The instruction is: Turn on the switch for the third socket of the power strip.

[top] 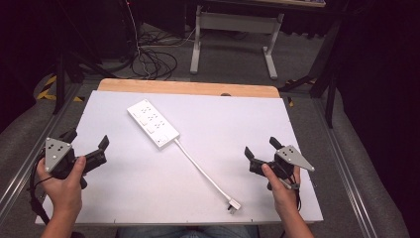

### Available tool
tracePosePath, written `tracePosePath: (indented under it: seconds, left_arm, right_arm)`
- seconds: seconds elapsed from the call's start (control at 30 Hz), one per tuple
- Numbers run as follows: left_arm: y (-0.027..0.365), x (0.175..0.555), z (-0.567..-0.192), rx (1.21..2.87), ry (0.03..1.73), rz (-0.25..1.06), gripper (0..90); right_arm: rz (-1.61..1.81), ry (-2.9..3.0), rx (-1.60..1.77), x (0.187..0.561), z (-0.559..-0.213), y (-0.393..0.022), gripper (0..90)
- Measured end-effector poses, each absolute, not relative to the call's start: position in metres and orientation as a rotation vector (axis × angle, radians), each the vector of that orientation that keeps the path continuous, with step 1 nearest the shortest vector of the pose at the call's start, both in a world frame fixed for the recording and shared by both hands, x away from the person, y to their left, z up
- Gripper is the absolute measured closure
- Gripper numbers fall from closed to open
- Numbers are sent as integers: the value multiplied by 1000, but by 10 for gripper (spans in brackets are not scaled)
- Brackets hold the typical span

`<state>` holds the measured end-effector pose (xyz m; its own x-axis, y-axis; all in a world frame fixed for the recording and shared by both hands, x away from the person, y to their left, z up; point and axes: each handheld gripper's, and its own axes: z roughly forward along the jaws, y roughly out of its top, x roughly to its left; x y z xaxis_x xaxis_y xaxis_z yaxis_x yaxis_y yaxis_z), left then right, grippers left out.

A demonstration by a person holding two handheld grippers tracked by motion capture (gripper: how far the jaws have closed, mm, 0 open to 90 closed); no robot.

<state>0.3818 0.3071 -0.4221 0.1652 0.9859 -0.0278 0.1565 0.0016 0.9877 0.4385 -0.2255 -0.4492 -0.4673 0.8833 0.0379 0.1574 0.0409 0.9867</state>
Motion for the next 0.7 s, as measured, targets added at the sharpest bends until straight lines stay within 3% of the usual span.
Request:
tracePosePath:
  seconds: [0.7]
  left_arm:
    - [305, 382, -423, 1406, 1169, 980, 71]
  right_arm:
    - [1479, 1703, 1048, 439, -449, -226, 24]
